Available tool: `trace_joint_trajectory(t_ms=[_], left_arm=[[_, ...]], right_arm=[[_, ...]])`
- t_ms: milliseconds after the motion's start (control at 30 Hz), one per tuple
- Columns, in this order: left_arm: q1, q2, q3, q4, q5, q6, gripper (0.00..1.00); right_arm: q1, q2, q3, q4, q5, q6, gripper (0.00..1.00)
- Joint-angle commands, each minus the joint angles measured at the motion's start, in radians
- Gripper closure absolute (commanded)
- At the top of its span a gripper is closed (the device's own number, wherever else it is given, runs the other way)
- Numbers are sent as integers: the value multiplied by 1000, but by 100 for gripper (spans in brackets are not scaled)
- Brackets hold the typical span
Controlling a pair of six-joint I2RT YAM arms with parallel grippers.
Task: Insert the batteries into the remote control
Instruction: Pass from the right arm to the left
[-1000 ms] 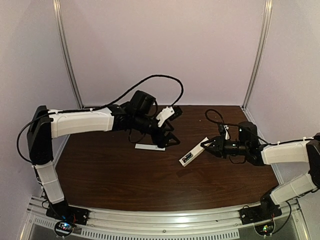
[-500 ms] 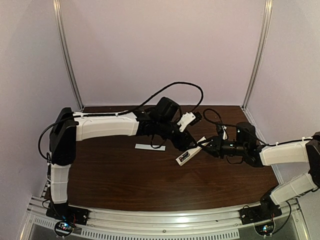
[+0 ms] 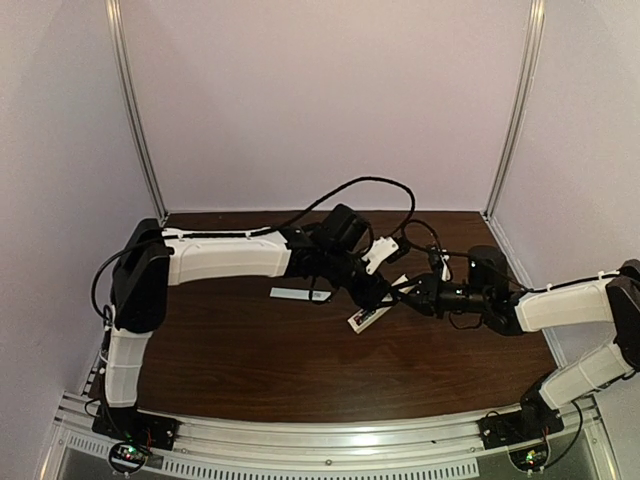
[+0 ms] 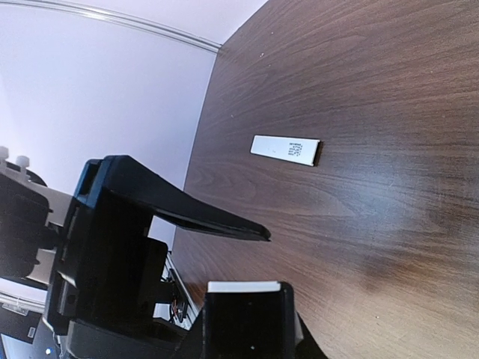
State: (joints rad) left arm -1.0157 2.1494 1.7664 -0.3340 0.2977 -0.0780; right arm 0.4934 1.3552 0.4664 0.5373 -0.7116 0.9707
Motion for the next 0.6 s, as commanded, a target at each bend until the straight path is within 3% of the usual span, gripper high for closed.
trace_joint_trajectory(t_ms=[0,200,433,567], left_arm=[[-4,41,43,-20,19,-6,43],[-3,52,54,-43,27,-3,66],[8,14,12,-60,39,3,81],[26,-32,-46,-102,26,36,81]], right_arm=[[8,0,19,49,18,8,96],[9,-2,17,44,11,8,89],[-4,-37,34,-24,9,-29,58],[-42,-94,41,-97,18,-67,31]])
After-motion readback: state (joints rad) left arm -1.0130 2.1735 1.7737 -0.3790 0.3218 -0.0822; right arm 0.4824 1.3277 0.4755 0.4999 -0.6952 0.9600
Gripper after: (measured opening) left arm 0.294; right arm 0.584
